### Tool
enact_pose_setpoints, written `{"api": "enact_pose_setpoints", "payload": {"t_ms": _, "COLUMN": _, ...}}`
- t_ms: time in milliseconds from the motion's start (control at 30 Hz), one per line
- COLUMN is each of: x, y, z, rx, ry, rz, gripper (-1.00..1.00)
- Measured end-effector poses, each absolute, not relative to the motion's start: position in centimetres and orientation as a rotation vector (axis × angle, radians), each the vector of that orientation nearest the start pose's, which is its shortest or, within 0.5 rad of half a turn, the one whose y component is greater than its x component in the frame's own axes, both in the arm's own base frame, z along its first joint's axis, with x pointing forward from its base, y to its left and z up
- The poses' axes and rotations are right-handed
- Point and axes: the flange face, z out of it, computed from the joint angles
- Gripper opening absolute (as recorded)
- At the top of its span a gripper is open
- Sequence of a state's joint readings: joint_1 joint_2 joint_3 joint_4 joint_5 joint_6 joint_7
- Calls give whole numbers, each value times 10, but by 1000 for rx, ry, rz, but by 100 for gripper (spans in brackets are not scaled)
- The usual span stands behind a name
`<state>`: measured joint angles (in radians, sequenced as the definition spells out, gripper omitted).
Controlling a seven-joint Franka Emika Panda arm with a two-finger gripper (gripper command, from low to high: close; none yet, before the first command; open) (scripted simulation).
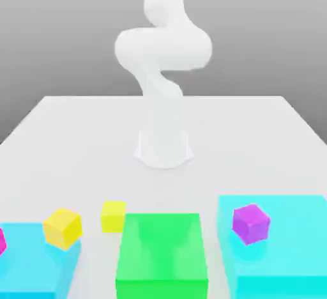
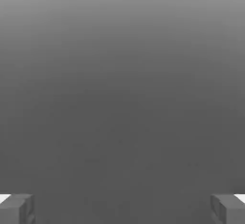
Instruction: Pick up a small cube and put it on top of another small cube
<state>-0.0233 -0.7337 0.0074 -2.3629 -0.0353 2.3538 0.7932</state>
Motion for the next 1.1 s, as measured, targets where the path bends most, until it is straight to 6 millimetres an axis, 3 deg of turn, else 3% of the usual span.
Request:
{"api": "enact_pose_setpoints", "payload": {"t_ms": 133, "x": 411, "y": -27, "z": 562, "rx": -2676, "ry": 1109, "rz": -851, "gripper": 0}}
{"api": "enact_pose_setpoints", "payload": {"t_ms": 300, "x": 420, "y": -64, "z": 437, "rx": -2818, "ry": 1167, "rz": -631, "gripper": 0}}
{"api": "enact_pose_setpoints", "payload": {"t_ms": 467, "x": 388, "y": -98, "z": 318, "rx": -2896, "ry": 1211, "rz": -362, "gripper": 0}}
{"api": "enact_pose_setpoints", "payload": {"t_ms": 633, "x": 329, "y": -113, "z": 224, "rx": -2902, "ry": 1228, "rz": -96, "gripper": 0}}
{"api": "enact_pose_setpoints", "payload": {"t_ms": 667, "x": 315, "y": -113, "z": 209, "rx": -2897, "ry": 1228, "rz": -46, "gripper": 0}}
{"api": "enact_pose_setpoints", "payload": {"t_ms": 733, "x": 307, "y": -113, "z": 195, "rx": -2892, "ry": 1231, "rz": -14, "gripper": 0}}
{"api": "enact_pose_setpoints", "payload": {"t_ms": 1100, "x": 309, "y": -114, "z": 152, "rx": -2890, "ry": 1237, "rz": -16, "gripper": 0}}
